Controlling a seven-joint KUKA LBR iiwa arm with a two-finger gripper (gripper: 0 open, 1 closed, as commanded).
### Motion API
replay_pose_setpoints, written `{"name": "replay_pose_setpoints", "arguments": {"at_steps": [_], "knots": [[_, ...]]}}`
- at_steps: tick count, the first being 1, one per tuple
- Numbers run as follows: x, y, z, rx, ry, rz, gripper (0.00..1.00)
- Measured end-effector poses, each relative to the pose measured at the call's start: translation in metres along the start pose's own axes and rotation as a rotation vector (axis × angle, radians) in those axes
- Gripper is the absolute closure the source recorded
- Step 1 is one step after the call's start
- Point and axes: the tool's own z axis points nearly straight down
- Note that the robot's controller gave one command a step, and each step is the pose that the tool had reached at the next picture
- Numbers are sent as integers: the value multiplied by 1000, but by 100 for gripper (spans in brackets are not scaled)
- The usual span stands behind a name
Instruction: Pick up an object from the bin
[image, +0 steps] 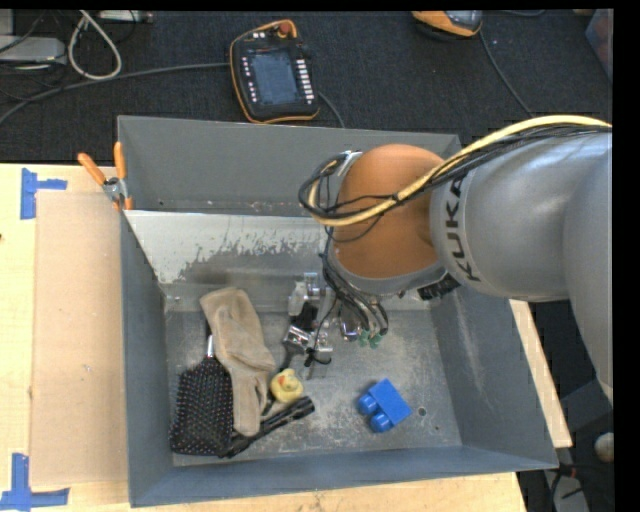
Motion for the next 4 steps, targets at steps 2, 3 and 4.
{"name": "replay_pose_setpoints", "arguments": {"at_steps": [2, 3, 4], "knots": [[3, -3, 8, -1, 1, 24, 0], [45, -20, 50, 1, 8, -8, 0], [20, 8, 64, -3, -6, -22, 100]]}}
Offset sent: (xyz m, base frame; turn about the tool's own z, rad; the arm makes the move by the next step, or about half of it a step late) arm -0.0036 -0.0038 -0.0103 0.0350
